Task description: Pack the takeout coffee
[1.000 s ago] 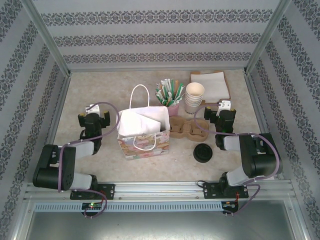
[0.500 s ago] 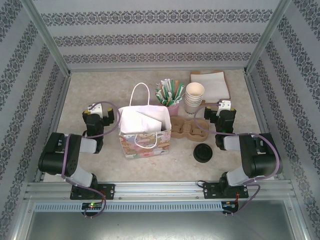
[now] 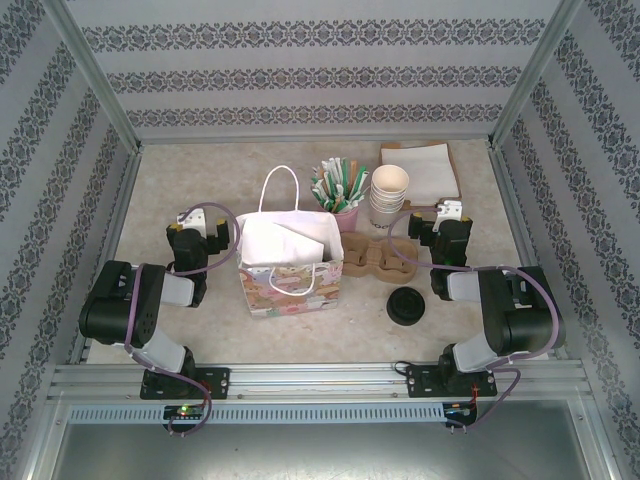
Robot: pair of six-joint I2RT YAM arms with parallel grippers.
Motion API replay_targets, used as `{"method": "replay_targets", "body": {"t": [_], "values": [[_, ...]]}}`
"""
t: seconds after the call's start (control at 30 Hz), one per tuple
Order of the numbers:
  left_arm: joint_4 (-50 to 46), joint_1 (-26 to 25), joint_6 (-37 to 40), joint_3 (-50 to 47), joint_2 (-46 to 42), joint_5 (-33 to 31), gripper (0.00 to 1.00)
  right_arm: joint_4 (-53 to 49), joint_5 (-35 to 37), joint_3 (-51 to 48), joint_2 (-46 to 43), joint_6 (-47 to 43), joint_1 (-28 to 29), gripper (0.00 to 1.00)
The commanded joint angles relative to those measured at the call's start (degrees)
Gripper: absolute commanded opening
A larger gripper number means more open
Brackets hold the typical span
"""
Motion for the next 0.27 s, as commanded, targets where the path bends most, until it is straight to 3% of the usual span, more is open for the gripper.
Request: {"method": "replay_targets", "body": {"t": [0.0, 0.23], "values": [[0.2, 0.48, 0.05, 0.69, 0.58, 0.84, 1.0, 1.94, -0.81, -0.51, 0.07, -0.3, -0.31, 0.98], [-0.06, 0.5, 0.05, 0.81, 0.6, 0.86, 1.0, 2.02, -0.81, -0.66, -0.08, -0.27, -0.37, 0.98]]}}
